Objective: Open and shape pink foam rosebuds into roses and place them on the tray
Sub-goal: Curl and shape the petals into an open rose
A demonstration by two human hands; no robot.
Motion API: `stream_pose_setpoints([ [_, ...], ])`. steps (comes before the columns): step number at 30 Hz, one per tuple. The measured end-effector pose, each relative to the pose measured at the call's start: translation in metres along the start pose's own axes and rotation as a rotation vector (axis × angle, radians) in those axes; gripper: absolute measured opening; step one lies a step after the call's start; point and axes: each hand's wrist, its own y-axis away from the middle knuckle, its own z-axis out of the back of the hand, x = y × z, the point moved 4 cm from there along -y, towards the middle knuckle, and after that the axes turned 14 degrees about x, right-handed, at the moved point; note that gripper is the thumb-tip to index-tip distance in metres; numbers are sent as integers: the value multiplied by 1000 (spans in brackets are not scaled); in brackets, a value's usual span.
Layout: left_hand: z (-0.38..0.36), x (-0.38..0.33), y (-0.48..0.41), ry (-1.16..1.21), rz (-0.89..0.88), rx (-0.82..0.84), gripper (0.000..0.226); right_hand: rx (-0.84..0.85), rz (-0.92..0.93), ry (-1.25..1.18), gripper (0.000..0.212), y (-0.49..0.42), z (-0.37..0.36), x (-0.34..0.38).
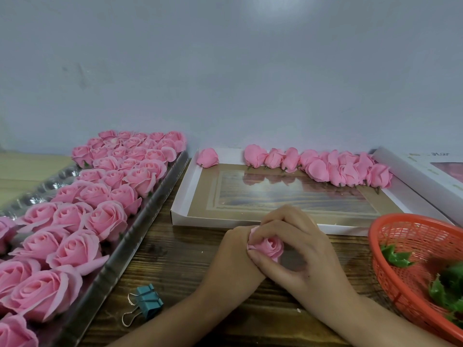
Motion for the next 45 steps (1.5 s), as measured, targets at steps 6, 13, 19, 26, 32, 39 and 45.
stream_pose_setpoints([
  [6,-1,7,-2,1,7,17,45,25,-32,-74,7,-2,-1,0],
  [13,-3,2,-11,20,-63,34,17,24,-92,-188,16,-2,-1,-2],
  [19,8,2,6,114,53,-128,50,16,-124,-240,32,1,-2,-8],
  [26,11,-4,10,96,49,-193,51,-78,-27,-263,18,1,5,-4],
  [32,10,-3,9,76,60,-155,52,-71,14,-180,19,1,5,1],
  [39,8,-13,9,38,16,-70,57,-16,12,-145,19,1,2,0],
  [45,6,-10,6,0,20,-17,55,34,13,-109,8,0,0,0],
])
